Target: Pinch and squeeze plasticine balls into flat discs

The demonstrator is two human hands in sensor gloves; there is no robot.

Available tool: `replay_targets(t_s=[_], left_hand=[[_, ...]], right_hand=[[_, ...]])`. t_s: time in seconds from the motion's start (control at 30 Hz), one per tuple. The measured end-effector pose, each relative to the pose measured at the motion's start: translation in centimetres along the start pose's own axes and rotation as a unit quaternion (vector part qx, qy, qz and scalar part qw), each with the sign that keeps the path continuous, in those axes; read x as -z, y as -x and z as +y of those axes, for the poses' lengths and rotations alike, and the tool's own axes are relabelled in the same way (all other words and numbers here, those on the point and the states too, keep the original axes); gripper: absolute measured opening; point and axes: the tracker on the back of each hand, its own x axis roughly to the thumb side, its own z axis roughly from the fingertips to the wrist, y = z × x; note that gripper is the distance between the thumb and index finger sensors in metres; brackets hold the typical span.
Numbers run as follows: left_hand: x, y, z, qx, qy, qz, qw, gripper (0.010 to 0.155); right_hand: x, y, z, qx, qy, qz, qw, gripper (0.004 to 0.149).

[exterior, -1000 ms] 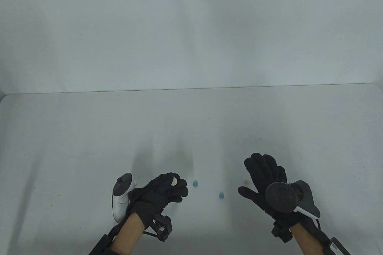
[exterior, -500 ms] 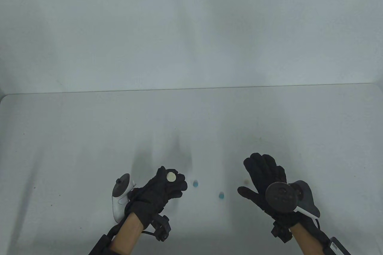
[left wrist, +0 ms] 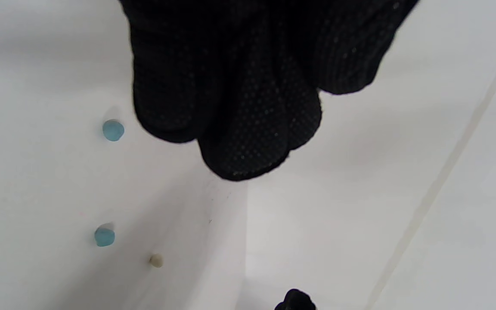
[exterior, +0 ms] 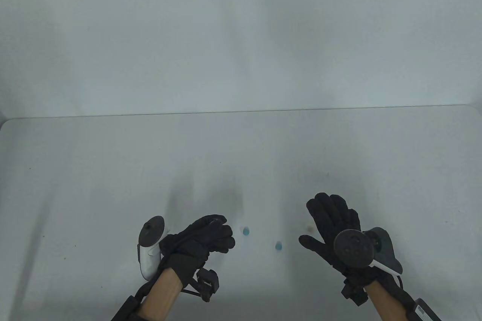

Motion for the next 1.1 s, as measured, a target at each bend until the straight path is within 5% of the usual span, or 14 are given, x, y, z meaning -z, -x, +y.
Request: replay_targets(t_s=[0.23, 0.43, 0.87, 0.93, 1.0, 1.1], left_hand=[[0.2, 0.9, -0.1, -0.078, 0.047, 0.010, 0.996, 0.080], [0.1, 0.4, 0.2, -0.015, 0.019, 0.015, 1.000, 0.048], [0.0, 0.1, 0.2, 0.006, -0.010, 0.013, 1.000, 0.041], [-0.1, 0.5, 0.2, -0.019, 0.018, 0.022, 0.999, 0.051], [-0.1, 0.6, 0.1, -0.032, 0.027, 0.006, 0.999, 0.077], [0.0, 0.6, 0.2, -0.040, 0.029, 0.008, 0.999, 0.082]], right_hand=[[0.0, 0.1, 0.0, 0.002, -0.001, 0.001, 1.000, 0.082], [0.0, 0.1, 0.0, 0.003, -0.001, 0.001, 1.000, 0.082], [0.0, 0.0, 0.0, 0.001, -0.001, 0.000, 1.000, 0.082], [0.0, 0.0, 0.0, 0.000, 0.001, 0.000, 1.000, 0.082], [0.0, 0.0, 0.0, 0.003, 0.002, -0.001, 1.000, 0.082], [0.0, 0.0, 0.0, 0.002, 0.000, -0.001, 1.000, 0.082]])
